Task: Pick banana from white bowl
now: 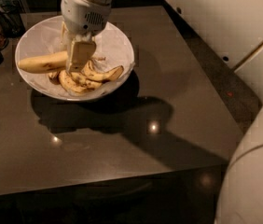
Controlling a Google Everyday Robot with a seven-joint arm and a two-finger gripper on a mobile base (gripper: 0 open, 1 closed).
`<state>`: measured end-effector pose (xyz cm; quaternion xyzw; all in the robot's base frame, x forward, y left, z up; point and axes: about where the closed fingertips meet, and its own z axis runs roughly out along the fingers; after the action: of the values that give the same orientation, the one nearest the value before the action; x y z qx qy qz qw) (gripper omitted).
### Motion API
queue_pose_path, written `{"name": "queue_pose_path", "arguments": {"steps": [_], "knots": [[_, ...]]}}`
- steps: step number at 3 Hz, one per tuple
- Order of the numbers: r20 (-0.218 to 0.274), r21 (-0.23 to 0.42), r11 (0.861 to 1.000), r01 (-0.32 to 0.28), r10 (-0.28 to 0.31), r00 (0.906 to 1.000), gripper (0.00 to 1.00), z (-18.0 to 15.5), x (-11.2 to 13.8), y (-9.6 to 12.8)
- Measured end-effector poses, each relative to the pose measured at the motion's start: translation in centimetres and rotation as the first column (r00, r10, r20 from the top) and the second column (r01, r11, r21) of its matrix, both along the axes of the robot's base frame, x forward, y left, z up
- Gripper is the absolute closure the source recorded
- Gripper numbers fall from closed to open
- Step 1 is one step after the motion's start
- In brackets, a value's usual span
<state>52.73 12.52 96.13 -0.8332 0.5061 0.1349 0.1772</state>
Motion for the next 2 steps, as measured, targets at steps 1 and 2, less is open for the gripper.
{"name": "queue_pose_path", "arguments": {"steps": [1,2], "knots": [[-0.059,0.005,0.997,0.08,-0.08,0.9951,1.0,0.9,-3.3,0.3],[-0.074,0.019,0.987,0.16,-0.158,0.9847,1.0,1.3,-7.0,-0.1]]}}
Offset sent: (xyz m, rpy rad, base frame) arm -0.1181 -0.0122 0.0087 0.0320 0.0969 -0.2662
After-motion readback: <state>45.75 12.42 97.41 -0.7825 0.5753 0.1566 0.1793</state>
